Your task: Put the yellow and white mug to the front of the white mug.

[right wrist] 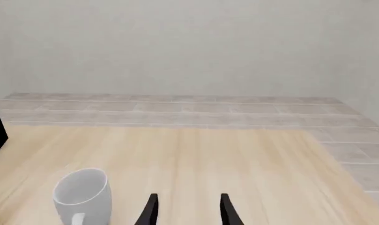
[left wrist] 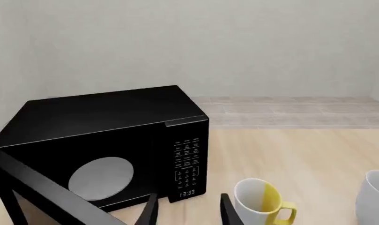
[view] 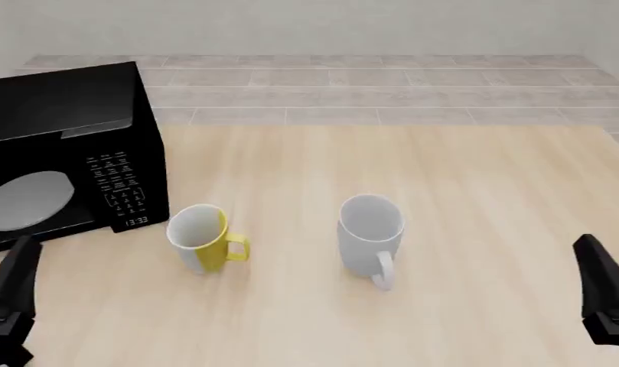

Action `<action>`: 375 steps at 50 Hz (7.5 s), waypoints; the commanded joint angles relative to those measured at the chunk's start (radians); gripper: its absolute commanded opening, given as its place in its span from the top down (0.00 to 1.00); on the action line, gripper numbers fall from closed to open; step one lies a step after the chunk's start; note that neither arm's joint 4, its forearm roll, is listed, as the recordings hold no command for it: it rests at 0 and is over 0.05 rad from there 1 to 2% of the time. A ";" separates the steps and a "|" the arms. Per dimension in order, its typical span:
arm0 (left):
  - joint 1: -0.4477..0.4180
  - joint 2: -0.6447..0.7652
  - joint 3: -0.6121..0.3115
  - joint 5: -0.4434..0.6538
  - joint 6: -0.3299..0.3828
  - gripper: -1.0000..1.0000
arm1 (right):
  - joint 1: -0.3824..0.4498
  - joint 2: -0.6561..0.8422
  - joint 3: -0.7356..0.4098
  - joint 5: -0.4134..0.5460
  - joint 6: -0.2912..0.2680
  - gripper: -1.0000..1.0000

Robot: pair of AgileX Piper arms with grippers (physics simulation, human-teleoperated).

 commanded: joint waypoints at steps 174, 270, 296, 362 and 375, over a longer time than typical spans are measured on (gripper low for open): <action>0.000 0.005 -0.003 -0.001 0.000 0.00 | 0.902 1.849 -1.099 0.068 -0.201 0.00; 0.000 0.005 -0.003 -0.001 0.000 0.00 | 0.820 1.763 -1.179 0.139 -0.195 1.00; 0.000 0.005 -0.003 -0.001 0.000 0.00 | 0.578 1.771 -1.310 0.251 -0.183 1.00; 0.000 0.005 -0.003 -0.001 0.000 0.00 | 0.304 1.883 -1.168 0.074 -0.074 1.00; 0.000 0.004 -0.003 -0.001 0.000 0.00 | 0.259 1.927 -1.168 0.061 -0.062 1.00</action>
